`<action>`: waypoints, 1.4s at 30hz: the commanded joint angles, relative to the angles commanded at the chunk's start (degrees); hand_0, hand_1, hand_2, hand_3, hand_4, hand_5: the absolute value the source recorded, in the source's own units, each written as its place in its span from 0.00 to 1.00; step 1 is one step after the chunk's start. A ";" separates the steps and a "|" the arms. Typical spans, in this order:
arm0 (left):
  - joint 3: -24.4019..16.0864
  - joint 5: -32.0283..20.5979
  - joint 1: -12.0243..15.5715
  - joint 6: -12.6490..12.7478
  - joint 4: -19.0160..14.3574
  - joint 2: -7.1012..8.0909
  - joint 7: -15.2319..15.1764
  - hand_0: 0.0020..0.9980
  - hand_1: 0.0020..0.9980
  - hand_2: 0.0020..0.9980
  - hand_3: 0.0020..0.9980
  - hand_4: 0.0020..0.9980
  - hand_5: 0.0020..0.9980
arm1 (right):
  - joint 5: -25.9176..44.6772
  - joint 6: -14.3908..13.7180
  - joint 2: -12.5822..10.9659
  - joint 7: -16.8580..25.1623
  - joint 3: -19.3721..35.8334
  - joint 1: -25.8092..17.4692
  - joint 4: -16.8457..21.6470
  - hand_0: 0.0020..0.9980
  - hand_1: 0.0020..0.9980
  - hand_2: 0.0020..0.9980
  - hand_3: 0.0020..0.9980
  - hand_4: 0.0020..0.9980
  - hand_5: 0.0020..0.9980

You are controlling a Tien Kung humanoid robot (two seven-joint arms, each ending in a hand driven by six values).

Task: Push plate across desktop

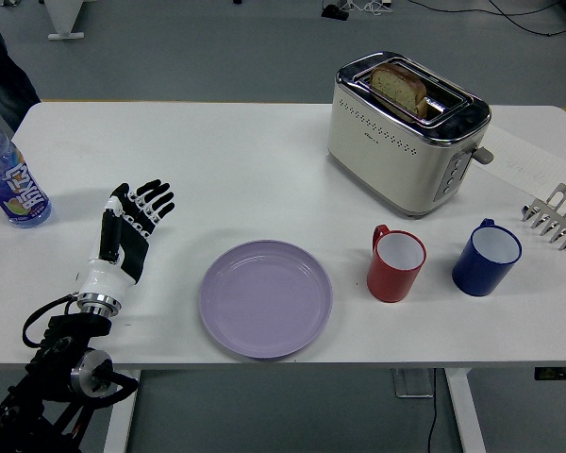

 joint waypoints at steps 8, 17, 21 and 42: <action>-7.96 2.76 2.93 -2.76 -1.51 3.05 5.97 0.81 0.77 0.76 0.66 0.47 1.00 | 1.16 0.07 0.06 0.22 -0.60 -0.12 -0.02 0.57 0.47 0.61 0.61 0.40 0.56; -14.54 2.90 4.09 -4.32 -1.80 6.93 9.46 0.80 0.78 0.77 0.68 0.49 1.00 | 2.19 0.13 0.08 0.39 -1.04 -0.17 -0.03 0.57 0.47 0.61 0.61 0.40 0.56; -15.63 2.73 4.47 -4.55 -1.73 7.83 10.00 0.80 0.78 0.77 0.68 0.49 1.00 | 2.64 0.11 0.08 0.45 -1.23 -0.23 -0.01 0.57 0.47 0.61 0.61 0.40 0.56; -16.25 3.72 5.28 -6.24 -2.97 10.10 13.32 0.80 0.79 0.78 0.69 0.54 1.00 | 3.11 -0.31 0.08 0.37 -1.09 -1.21 0.17 0.57 0.47 0.61 0.61 0.39 0.57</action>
